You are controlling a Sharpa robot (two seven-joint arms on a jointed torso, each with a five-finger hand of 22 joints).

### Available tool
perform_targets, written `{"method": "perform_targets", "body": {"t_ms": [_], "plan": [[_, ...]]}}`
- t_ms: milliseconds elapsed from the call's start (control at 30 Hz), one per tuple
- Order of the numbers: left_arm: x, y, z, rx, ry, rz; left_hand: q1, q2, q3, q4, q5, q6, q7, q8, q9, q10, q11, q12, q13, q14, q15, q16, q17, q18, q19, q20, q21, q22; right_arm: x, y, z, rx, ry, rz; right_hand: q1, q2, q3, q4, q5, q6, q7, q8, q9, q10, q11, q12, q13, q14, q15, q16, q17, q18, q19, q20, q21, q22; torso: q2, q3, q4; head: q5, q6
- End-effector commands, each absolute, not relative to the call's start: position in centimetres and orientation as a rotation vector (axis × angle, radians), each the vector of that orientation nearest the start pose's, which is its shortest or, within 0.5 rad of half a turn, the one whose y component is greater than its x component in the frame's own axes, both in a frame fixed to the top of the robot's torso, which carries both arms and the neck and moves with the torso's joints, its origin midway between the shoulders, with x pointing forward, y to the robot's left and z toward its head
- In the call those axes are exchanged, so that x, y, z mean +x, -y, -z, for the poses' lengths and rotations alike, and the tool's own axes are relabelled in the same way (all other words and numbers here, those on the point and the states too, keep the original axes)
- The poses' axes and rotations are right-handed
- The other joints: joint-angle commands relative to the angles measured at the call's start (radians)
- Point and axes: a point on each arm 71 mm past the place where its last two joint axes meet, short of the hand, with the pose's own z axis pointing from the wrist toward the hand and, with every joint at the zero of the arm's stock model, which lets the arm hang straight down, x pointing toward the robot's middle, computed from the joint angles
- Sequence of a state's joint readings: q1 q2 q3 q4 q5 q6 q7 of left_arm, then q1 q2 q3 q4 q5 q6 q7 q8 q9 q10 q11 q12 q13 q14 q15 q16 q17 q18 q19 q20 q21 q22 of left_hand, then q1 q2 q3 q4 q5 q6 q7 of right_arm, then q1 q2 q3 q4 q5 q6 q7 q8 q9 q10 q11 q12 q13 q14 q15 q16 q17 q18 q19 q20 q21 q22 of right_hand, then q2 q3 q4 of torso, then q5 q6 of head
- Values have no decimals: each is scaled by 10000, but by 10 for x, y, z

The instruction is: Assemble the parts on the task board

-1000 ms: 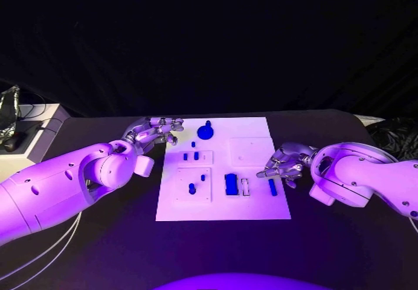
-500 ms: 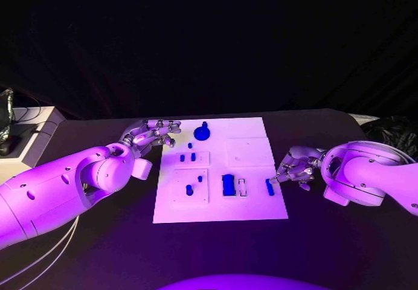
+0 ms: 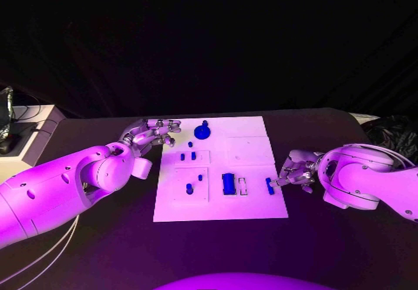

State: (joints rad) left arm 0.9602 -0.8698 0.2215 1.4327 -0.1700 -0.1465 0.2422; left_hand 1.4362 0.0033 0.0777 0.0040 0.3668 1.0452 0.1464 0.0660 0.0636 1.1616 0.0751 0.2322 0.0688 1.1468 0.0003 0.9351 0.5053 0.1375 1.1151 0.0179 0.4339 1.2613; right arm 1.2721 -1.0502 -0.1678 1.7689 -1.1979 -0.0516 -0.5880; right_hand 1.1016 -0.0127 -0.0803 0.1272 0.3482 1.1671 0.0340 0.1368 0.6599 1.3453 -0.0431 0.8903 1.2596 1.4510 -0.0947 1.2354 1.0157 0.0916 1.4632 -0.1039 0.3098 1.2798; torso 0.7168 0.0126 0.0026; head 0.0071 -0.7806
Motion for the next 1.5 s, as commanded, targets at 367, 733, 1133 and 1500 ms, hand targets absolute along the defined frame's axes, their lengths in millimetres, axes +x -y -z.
{"method": "perform_targets", "body": {"t_ms": [367, 733, 1133, 1500], "plan": [[489, -247, 214, -11552, -15232, 15441, 57, 5, 50, 3, 47, -53, 6, 12, 14, -76, 5, 62, -4, -10, 63, -15, -8, -24, 65, -32, -31, 8, 429, 244, 222, 1740, -22036, -2322, -146, -648, 437, 869, -511, -32, -15, -165, 185, 47, 1, -33, 38, -27, -54, 44, 14, -101, 460, -80, -25, 3, 7, 11, 10, 51, -65], [489, -247, 215, -11554, -15242, 15437, 57, 5, 50, 3, 47, -53, 6, 12, 14, -76, 5, 62, -4, -10, 63, -15, -8, -24, 65, -32, -31, 8, 430, 233, 228, 1502, -22170, -2440, -71, -595, 428, 752, -607, -47, 1, -178, 224, 21, 15, -22, 47, -27, -43, 62, 37, -97, 463, -76, -14, 17, 0, 10, 5, 62, -69], [489, -249, 214, -11566, -15239, 15393, 43, -7, 146, -59, 48, -66, 14, 10, 14, -80, 4, 70, -3, -13, 62, -12, -13, -21, 67, -34, -43, 63, 428, 229, 239, 418, -22675, -1720, 892, 158, 571, -842, -1206, -116, -3, -218, 235, -63, 6, -79, 2, -41, -55, 23, 33, -102, 448, -71, -122, -11, 2, 3, 2, 54, -108], [488, -250, 214, -11582, -15229, 15340, 70, 19, 224, -118, 49, -65, 25, 10, 14, -81, 6, 76, -2, -14, 62, -8, -14, -17, 65, -41, -36, 103, 427, 224, 241, -373, -22633, -1400, 1612, 278, 2332, -2304, 97, -101, -74, -469, -162, -158, -47, -197, -59, -49, -85, -36, 75, -151, 440, -120, -160, 14, 4, 1, 10, 41, -156]]}}
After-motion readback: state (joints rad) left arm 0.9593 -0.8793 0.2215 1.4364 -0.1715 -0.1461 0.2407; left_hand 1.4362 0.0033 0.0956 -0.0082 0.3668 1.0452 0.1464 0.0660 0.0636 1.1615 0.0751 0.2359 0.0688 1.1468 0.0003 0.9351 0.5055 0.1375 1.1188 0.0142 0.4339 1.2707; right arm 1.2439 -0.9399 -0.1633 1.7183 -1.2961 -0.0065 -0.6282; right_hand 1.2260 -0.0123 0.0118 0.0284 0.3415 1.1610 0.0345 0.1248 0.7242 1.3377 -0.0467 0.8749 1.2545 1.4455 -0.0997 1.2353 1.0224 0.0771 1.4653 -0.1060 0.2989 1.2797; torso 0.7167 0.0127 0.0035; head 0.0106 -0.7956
